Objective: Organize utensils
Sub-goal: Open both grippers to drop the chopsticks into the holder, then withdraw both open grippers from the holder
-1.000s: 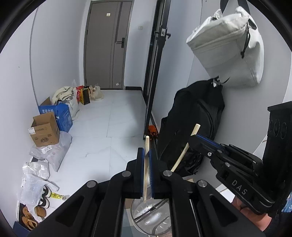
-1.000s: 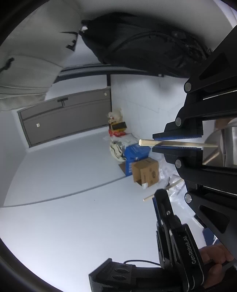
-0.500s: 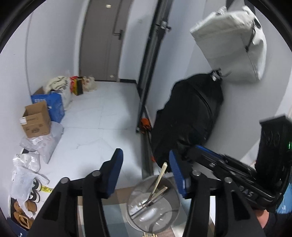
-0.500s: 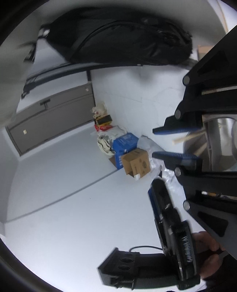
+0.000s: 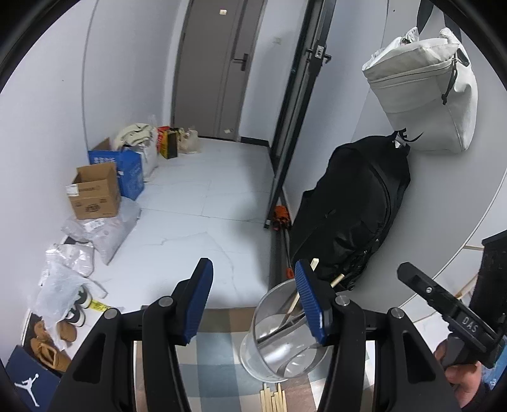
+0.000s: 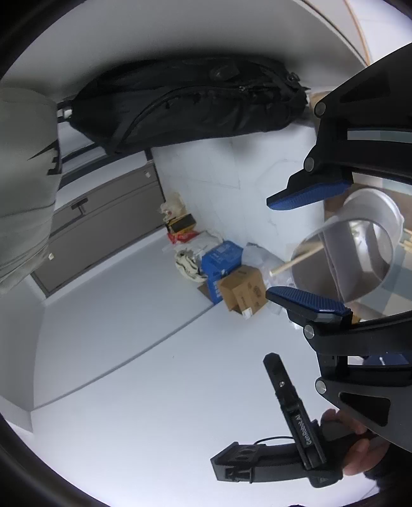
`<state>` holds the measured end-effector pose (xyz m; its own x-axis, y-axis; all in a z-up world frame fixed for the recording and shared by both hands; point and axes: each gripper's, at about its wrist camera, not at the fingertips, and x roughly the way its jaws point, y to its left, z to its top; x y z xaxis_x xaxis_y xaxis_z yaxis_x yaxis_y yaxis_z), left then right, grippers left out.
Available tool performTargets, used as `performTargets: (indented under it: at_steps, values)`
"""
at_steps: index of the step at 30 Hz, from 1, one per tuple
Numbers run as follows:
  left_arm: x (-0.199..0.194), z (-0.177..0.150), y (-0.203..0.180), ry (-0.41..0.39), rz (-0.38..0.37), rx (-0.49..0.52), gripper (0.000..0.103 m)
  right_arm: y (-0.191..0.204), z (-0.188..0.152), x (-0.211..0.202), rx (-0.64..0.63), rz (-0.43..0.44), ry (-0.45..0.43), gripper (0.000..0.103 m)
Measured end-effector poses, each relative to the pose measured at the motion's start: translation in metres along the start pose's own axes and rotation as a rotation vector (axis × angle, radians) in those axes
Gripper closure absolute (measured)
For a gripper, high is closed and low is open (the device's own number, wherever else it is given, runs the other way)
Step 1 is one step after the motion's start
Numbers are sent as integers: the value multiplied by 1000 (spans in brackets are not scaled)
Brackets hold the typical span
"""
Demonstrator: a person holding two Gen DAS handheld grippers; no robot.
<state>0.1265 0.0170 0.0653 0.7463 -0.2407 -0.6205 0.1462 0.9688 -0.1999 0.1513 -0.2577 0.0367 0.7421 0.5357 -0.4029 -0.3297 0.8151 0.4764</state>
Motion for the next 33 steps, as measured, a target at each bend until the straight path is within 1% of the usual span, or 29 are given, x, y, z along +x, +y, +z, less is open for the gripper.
performTargets:
  at_steps: [2, 3, 4, 5, 7, 11, 12, 13, 15, 18, 26, 30, 33]
  values:
    - [-6, -1, -1, -12, 23, 2, 54, 4, -4, -10, -5, 5, -10, 44]
    - [-10, -2, -2, -21, 38, 1, 48, 6, -6, -14, -8, 8, -16, 42]
    - [-16, -4, -4, -35, 55, 2, 40, 9, -8, -18, -13, 11, -23, 40]
    - [-19, -7, -4, -49, 69, 2, 37, 11, -11, -22, -19, 12, -26, 39]
    - [-29, -12, -7, -77, 85, 10, 36, 14, -14, -29, -24, 11, -29, 37]
    - [-42, -21, -11, -94, 100, 14, 36, 22, -24, -41, -27, 14, -33, 31]
    - [-45, -24, -12, -99, 105, 15, 35, 24, -27, -45, -30, 13, -35, 30]
    - [-47, -27, -13, -100, 113, 18, 30, 26, -29, -47, -33, 13, -36, 27]
    - [-53, -32, -14, -112, 127, 20, 27, 31, -36, -53, -39, 12, -38, 24]
    - [-59, -43, -16, -124, 144, 26, 27, 35, -45, -61, -48, 12, -38, 19]
    - [-58, -73, -10, -96, 169, -23, 25, 40, -75, -79, -65, -10, -24, 7]
    - [-53, -91, -7, -80, 179, -39, 19, 38, -91, -81, -71, -24, 2, 5]
    - [-47, -107, -5, -69, 183, -64, 19, 36, -106, -80, -78, -44, 26, 3]
